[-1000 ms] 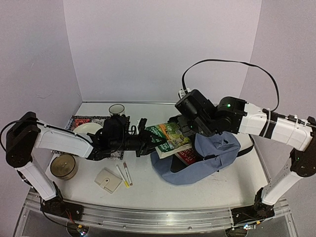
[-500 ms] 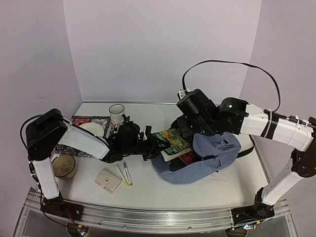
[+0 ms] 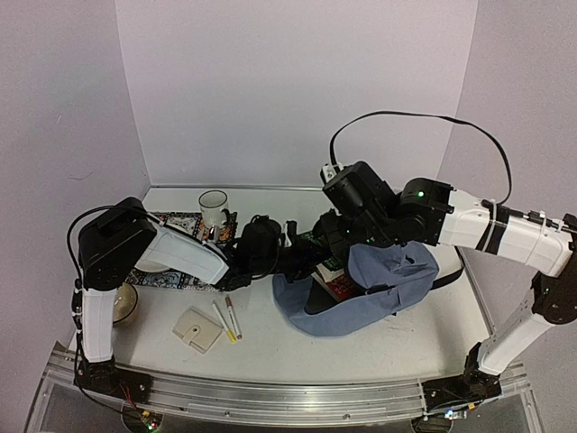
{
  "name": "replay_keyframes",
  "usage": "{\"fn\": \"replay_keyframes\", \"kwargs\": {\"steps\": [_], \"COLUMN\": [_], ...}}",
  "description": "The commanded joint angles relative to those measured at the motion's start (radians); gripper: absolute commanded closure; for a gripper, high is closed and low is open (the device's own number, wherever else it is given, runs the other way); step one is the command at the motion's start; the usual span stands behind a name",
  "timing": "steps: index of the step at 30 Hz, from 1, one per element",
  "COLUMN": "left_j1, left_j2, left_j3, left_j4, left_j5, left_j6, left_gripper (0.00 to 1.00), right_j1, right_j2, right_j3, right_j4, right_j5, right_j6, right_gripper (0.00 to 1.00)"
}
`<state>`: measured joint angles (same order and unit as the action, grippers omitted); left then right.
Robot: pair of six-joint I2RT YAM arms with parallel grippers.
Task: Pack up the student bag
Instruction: Place the book in the largest pocket of the bag.
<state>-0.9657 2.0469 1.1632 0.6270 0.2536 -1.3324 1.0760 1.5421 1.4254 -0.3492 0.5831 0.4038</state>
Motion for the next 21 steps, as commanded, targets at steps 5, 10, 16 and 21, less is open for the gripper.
{"fn": "replay_keyframes", "kwargs": {"steps": [5,10,16,21], "left_j1": [-0.036,-0.042,-0.052,-0.069], "left_j2": [0.052,0.034,-0.035,-0.085], "left_j3": [0.069,0.045,0.057,0.067], "left_j4": [0.105,0.054,-0.100,-0.233], "left_j5": [-0.100,-0.143,-0.209,-0.297], "left_j6": [0.060,0.161,0.342,0.474], "left_gripper": [0.75,0.50,0.25,0.11], "right_j1": [0.010,0.010,0.009,0.009], "right_j2": [-0.018,-0.017,-0.023,-0.031], "right_j3": [0.022,0.018,0.007,0.000], "right_j4": [0.090,0.090,0.090,0.090], "right_j5": [-0.004,0.005,0.020,0.026], "right_j6": [-0.016,-0.019,-0.020,-0.018], "right_gripper": [1.00,1.00,1.00,1.00]}}
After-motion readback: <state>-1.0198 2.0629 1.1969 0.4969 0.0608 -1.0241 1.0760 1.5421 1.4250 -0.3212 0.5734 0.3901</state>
